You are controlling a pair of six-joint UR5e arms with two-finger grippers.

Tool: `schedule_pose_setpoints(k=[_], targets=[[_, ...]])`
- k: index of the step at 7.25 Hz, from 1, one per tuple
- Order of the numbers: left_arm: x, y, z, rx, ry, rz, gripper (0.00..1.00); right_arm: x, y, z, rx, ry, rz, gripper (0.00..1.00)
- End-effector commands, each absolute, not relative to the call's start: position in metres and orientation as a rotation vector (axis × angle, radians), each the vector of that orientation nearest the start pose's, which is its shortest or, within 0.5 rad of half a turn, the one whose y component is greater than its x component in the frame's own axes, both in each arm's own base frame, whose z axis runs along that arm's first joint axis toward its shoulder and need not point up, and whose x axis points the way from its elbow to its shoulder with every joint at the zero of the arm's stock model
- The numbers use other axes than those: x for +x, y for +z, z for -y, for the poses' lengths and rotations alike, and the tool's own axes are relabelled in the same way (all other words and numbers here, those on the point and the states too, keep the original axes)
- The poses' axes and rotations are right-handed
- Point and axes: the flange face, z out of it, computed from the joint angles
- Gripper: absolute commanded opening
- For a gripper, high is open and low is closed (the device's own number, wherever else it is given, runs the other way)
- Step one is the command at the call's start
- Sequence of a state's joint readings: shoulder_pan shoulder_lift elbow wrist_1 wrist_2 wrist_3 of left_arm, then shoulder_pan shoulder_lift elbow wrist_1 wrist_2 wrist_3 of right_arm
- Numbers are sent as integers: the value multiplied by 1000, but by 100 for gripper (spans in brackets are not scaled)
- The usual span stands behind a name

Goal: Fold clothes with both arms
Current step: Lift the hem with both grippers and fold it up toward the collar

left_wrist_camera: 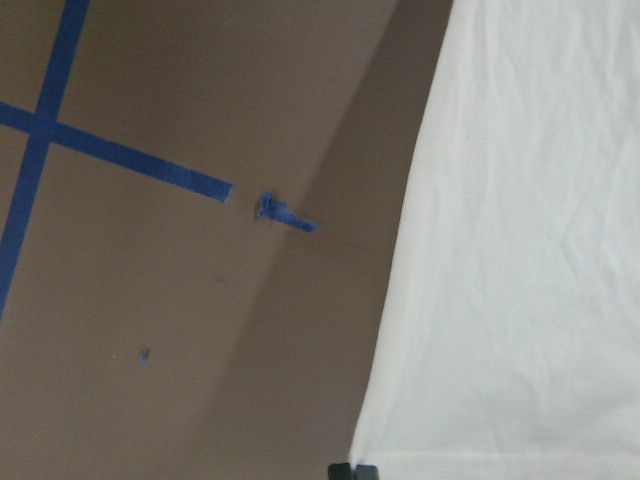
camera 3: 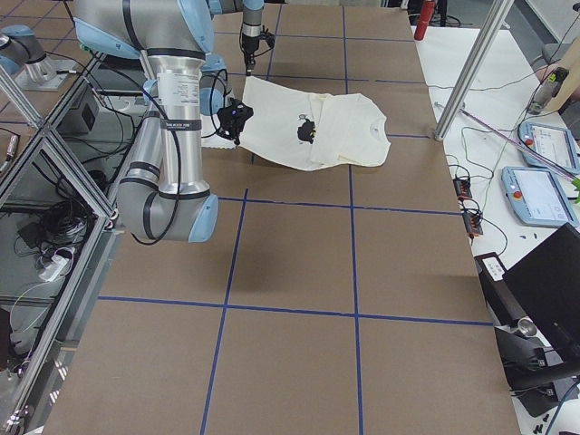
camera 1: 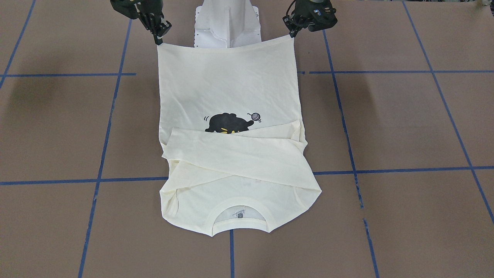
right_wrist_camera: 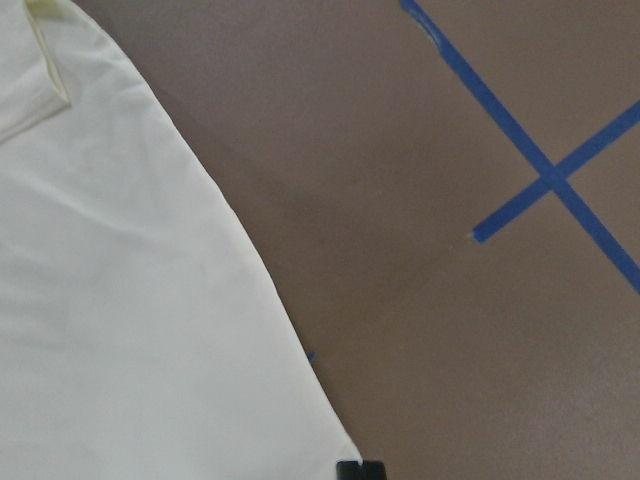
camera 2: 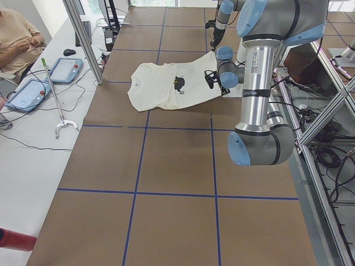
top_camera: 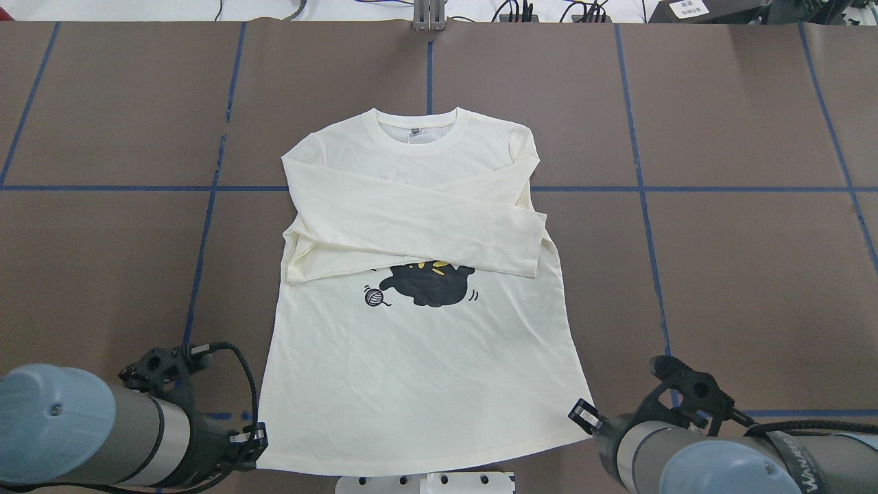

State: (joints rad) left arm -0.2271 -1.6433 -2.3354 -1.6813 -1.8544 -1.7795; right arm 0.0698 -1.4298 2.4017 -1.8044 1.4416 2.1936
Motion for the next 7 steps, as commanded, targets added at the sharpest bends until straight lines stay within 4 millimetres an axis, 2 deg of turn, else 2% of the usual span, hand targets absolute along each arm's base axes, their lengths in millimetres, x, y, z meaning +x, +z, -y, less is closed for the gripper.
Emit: schedule_pose_setpoints(k=[1, 2, 3, 4, 5, 6, 7], targets=[[381, 258, 282, -72, -268, -991, 0, -404, 241, 244, 46, 660, 795, 0], [411, 259, 337, 6, -320, -962, 0, -410, 232, 289, 55, 638, 787, 0], [427, 261, 378, 99, -320, -924, 0, -414, 237, 343, 47, 616, 750, 0], [406, 271, 416, 176, -317, -888, 0, -407, 240, 394, 89, 601, 715, 0], [381, 280, 454, 246, -318, -872, 0, -416, 246, 434, 110, 609, 665, 0], [383, 302, 490, 268, -340, -848, 0, -429, 251, 479, 129, 645, 663, 0], [390, 321, 517, 293, -364, -851, 0, -451, 269, 518, 144, 667, 676, 0]])
